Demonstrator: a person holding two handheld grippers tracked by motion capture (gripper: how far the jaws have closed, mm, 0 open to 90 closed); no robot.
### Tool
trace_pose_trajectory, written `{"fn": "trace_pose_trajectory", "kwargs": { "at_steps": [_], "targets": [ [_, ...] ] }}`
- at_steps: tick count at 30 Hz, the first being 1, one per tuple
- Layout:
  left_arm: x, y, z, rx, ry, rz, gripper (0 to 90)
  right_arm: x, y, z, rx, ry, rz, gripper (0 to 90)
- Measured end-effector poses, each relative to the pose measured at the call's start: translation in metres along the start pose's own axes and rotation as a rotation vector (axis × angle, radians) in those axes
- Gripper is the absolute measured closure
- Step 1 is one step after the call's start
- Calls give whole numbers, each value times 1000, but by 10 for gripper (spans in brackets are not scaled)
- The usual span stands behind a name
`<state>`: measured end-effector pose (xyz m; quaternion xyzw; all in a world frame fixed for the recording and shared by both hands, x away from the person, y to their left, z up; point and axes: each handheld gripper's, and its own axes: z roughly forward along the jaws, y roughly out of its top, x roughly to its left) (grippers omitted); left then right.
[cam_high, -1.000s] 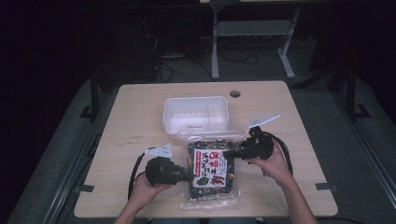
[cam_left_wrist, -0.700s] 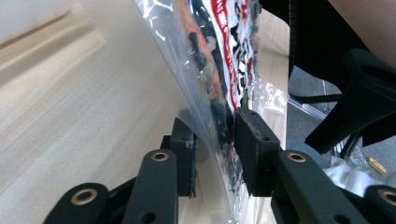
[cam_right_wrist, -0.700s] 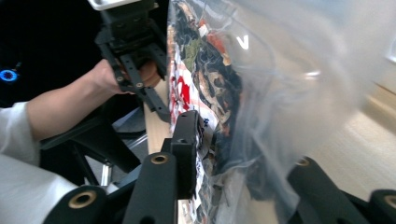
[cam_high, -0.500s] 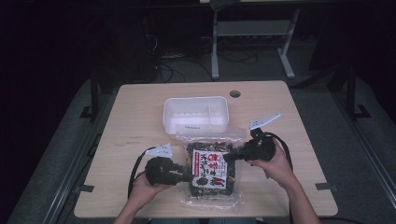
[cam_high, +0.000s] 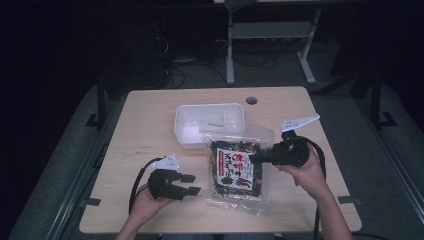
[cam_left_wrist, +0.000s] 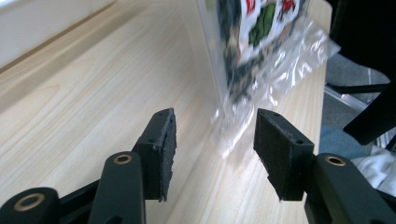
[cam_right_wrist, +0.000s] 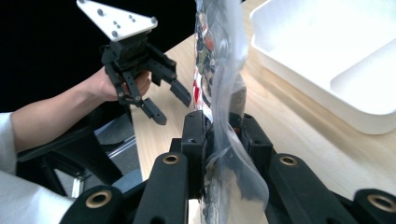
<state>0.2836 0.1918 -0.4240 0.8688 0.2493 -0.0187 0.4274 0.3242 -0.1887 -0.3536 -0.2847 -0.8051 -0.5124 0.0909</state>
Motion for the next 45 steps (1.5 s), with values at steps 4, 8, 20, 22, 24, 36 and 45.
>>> {"fn": "trace_pose_trajectory", "kwargs": {
  "at_steps": [4,8,20,22,24,36,45],
  "targets": [
    [-1,-2,-1,22,19,10,467,3,4,-6,-3,-35,-10,752],
    [0,-4,-2,24,24,10,465,6,8,-11,-8,-66,-23,753],
    [0,-5,-2,25,43,10,417,9,25,-21,-41,-118,-50,753],
    [0,-5,-2,27,44,12,415,9,27,-21,-44,-117,-53,753],
    [0,-7,-4,26,54,13,409,10,31,-22,-52,-120,-54,753],
    [1,-10,-6,33,67,18,395,14,53,-21,-78,-168,-83,754],
    [3,-9,-9,24,68,9,386,18,68,-18,-104,-183,-105,755]
  ]
}}
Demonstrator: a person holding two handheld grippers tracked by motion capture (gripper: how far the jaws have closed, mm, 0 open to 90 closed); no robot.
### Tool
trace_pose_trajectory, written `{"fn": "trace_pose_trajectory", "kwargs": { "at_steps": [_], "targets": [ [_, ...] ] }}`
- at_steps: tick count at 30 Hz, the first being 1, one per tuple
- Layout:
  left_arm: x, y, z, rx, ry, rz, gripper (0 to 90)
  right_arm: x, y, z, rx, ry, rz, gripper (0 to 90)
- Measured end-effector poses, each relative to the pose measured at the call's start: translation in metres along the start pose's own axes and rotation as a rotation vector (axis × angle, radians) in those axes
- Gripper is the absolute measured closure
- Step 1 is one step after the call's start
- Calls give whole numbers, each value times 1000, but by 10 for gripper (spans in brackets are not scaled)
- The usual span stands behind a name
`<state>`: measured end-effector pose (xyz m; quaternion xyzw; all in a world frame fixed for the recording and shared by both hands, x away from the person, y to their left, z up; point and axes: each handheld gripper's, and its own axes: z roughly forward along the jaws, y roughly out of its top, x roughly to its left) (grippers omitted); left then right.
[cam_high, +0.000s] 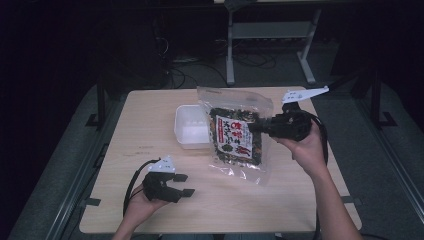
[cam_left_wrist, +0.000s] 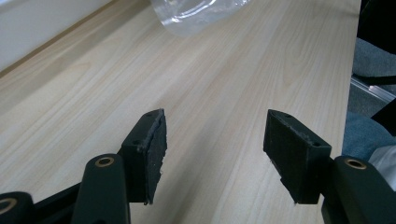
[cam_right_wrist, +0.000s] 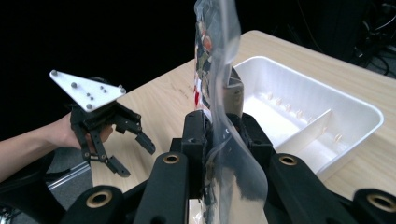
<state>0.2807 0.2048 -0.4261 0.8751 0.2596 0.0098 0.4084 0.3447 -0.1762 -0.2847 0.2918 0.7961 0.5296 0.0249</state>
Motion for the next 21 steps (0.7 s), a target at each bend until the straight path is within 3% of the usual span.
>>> {"fn": "trace_pose_trajectory", "kwargs": {
  "at_steps": [21],
  "targets": [
    [1,-1,2,14,0,8,374,1,40,16,-70,-80,-39,755]
  ]
}}
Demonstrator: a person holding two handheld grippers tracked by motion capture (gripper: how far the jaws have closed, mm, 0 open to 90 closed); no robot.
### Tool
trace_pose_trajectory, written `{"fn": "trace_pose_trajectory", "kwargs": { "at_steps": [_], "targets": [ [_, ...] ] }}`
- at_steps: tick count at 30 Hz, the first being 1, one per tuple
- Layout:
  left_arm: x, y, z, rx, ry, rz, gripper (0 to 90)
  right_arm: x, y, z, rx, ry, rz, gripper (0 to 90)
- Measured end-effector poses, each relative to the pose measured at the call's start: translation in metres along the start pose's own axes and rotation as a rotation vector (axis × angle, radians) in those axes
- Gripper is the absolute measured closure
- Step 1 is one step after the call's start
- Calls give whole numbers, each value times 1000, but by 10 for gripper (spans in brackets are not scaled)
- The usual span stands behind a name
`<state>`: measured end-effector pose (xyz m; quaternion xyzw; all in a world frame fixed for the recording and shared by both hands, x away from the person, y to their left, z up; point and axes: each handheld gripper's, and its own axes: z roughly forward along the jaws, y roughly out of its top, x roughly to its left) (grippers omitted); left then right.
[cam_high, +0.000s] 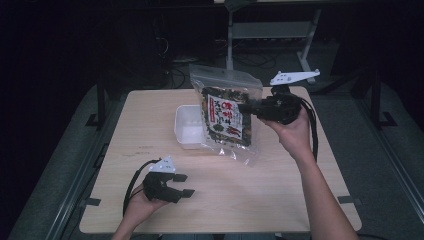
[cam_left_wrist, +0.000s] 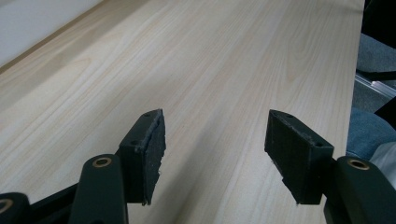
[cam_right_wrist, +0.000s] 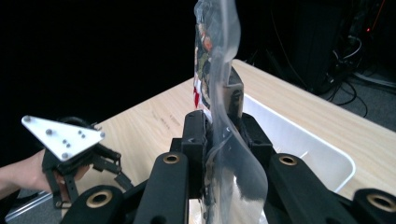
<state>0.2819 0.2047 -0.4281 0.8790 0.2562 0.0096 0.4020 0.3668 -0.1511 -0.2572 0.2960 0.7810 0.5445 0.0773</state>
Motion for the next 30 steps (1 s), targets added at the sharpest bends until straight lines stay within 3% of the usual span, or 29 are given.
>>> {"fn": "trace_pose_trajectory", "kwargs": {
  "at_steps": [13,22,30],
  "targets": [
    [3,-1,-2,-2,1,-4,371,-10,20,20,-49,-35,-10,755],
    [4,-2,-3,-3,4,-9,367,-16,31,47,-54,-57,-19,755],
    [5,-2,-3,-6,0,-8,363,-20,30,72,-76,-94,-18,755]
  ]
}}
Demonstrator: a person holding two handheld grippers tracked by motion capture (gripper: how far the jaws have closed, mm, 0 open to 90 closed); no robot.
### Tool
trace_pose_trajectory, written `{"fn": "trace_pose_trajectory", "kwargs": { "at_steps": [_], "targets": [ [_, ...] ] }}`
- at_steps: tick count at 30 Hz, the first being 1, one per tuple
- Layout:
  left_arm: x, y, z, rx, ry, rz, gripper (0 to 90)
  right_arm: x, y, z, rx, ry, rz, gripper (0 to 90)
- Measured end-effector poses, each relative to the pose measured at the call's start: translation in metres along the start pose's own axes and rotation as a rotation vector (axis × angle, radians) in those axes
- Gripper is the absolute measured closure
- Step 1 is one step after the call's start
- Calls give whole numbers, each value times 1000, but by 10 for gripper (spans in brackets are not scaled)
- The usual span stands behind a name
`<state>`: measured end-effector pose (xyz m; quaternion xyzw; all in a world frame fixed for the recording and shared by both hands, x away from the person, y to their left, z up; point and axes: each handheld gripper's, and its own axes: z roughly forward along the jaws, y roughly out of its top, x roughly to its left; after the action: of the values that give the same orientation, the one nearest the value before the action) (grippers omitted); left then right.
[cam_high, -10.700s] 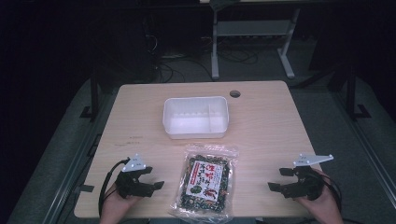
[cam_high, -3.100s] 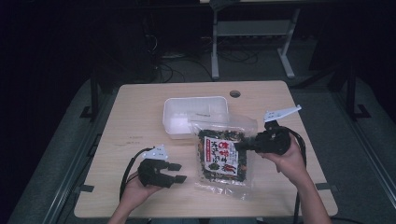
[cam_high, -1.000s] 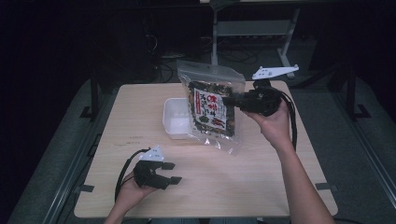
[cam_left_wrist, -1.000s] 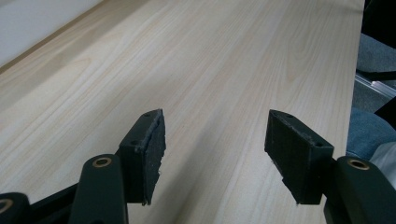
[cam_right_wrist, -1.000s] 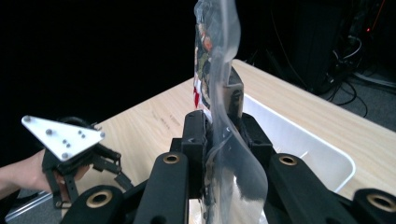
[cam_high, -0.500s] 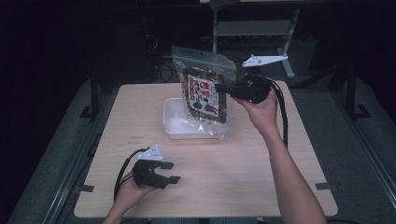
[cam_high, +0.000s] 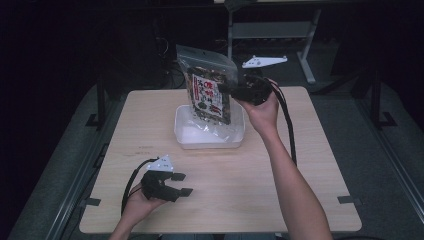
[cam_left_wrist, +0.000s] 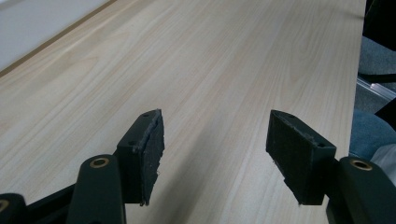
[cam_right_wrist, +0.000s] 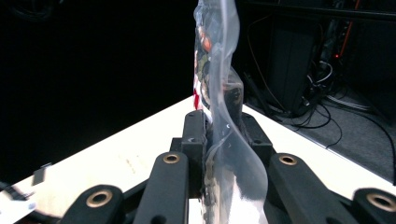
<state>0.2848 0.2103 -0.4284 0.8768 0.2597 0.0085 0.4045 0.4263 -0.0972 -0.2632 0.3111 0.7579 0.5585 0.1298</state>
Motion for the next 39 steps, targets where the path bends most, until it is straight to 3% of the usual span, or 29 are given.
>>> {"fn": "trace_pose_trajectory", "kwargs": {
  "at_steps": [21,39],
  "targets": [
    [2,-2,-1,0,-10,-8,353,-7,-4,44,0,-31,7,754],
    [4,-3,-1,6,-7,-12,353,-9,-39,79,18,-74,24,753]
  ]
}}
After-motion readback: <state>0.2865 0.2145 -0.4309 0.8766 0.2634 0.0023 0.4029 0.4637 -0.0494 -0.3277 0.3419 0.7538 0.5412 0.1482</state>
